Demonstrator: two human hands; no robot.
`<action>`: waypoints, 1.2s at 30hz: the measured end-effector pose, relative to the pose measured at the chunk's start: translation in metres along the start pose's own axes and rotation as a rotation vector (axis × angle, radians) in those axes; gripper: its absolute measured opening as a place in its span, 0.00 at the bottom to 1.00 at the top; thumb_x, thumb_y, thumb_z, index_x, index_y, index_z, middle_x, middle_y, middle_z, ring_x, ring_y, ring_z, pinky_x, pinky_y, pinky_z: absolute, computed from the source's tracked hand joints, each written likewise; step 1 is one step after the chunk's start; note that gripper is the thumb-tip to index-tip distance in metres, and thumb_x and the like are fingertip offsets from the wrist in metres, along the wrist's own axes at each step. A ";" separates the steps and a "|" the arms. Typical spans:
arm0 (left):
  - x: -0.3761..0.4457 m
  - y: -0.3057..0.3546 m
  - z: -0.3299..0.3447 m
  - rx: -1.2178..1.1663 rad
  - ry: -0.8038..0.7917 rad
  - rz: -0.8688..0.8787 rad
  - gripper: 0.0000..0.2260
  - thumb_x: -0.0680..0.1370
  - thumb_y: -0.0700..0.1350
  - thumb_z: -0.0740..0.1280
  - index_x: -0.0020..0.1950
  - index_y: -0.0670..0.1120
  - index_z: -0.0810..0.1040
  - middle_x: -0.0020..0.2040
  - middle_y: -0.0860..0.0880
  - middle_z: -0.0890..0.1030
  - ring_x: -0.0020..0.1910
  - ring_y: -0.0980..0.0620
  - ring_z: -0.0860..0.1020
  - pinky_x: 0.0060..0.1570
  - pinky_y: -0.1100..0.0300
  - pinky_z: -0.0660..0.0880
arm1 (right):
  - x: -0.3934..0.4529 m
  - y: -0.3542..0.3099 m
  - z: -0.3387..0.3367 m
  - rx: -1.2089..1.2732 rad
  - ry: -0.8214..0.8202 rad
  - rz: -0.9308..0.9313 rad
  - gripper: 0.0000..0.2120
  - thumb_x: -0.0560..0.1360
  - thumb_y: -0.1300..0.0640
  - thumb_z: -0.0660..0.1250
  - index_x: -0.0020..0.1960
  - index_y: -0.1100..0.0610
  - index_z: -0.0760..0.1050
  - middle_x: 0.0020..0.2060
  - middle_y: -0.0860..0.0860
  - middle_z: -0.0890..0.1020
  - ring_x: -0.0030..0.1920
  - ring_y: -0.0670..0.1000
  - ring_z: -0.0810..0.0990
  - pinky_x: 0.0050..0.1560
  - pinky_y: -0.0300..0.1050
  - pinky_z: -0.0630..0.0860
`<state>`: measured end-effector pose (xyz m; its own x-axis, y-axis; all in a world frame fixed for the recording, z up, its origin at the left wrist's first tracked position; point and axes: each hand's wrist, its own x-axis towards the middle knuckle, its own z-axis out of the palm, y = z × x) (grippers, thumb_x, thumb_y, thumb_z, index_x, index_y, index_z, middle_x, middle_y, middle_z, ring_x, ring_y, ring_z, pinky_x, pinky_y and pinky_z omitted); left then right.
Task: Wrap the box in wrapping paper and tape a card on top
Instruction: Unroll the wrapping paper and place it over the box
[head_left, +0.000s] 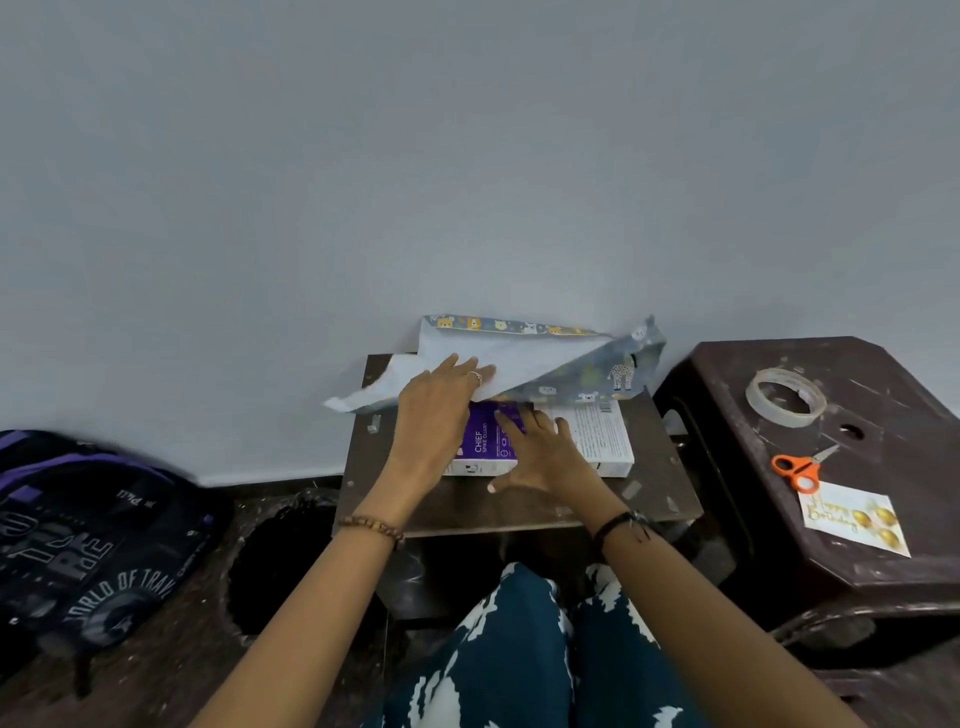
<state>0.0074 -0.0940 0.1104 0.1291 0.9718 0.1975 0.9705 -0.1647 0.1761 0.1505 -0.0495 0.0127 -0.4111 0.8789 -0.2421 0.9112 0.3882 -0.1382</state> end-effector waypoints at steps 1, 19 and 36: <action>0.000 0.001 -0.005 -0.005 0.053 -0.007 0.25 0.78 0.35 0.59 0.73 0.52 0.63 0.73 0.51 0.64 0.74 0.51 0.58 0.67 0.53 0.62 | 0.005 0.003 -0.003 0.005 -0.010 -0.003 0.51 0.68 0.35 0.68 0.77 0.51 0.43 0.76 0.57 0.46 0.76 0.58 0.44 0.73 0.61 0.44; 0.003 0.001 -0.046 -0.046 0.036 0.004 0.20 0.79 0.45 0.61 0.71 0.48 0.67 0.70 0.47 0.70 0.66 0.48 0.71 0.62 0.58 0.68 | -0.037 0.001 0.000 -0.298 0.628 -0.146 0.55 0.53 0.32 0.76 0.73 0.49 0.57 0.66 0.63 0.65 0.69 0.64 0.62 0.64 0.72 0.54; -0.072 -0.021 -0.006 -0.296 -0.346 -0.217 0.16 0.80 0.33 0.56 0.68 0.35 0.67 0.67 0.38 0.70 0.64 0.48 0.69 0.63 0.55 0.65 | -0.137 0.007 -0.039 -0.061 0.991 -0.268 0.48 0.61 0.36 0.73 0.73 0.46 0.51 0.69 0.62 0.58 0.71 0.62 0.56 0.69 0.68 0.50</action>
<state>-0.0234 -0.1616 0.0981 0.0396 0.9797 -0.1967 0.8897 0.0551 0.4533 0.2145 -0.1561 0.0826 -0.4191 0.5844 0.6949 0.8038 0.5947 -0.0153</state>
